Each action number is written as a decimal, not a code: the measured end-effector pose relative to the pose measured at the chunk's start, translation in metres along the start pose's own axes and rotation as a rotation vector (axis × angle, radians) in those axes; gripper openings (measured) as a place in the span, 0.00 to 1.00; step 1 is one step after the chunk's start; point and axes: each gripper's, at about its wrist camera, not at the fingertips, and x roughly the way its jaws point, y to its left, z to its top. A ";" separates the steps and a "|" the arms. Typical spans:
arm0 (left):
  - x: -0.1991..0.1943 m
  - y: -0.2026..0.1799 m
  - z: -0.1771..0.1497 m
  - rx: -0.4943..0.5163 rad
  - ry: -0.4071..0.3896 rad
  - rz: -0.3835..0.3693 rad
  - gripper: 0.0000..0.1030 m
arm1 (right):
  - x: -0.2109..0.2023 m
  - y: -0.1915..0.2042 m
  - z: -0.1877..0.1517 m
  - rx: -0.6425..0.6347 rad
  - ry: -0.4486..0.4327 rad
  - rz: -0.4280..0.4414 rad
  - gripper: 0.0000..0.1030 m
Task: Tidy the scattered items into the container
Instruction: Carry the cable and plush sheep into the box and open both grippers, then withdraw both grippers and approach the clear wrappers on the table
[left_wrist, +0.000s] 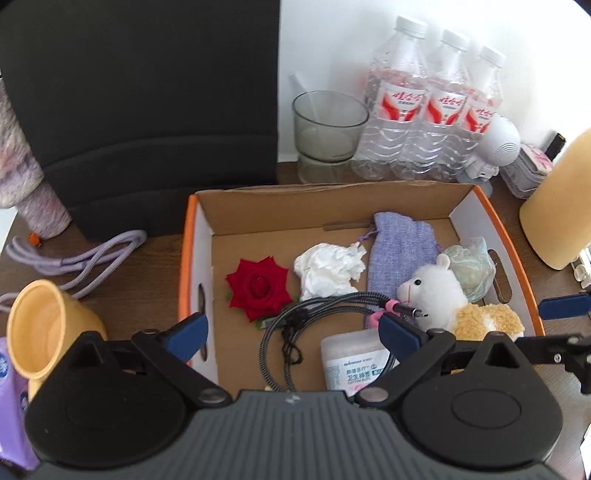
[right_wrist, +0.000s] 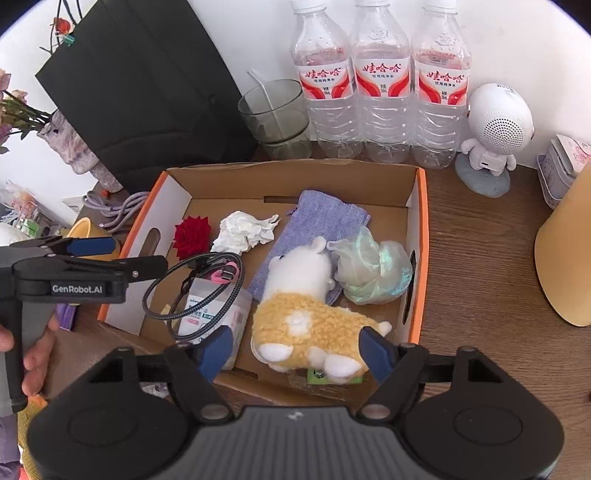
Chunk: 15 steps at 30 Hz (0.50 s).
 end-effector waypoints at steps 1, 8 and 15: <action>-0.004 0.000 0.001 -0.010 0.013 -0.001 0.98 | -0.003 0.004 0.001 -0.011 0.007 -0.015 0.76; -0.039 -0.005 -0.014 -0.082 0.023 -0.007 0.99 | -0.027 0.022 -0.011 0.003 -0.021 -0.043 0.88; -0.067 -0.029 -0.055 -0.056 -0.142 0.114 1.00 | -0.040 0.028 -0.042 0.052 -0.171 -0.096 0.88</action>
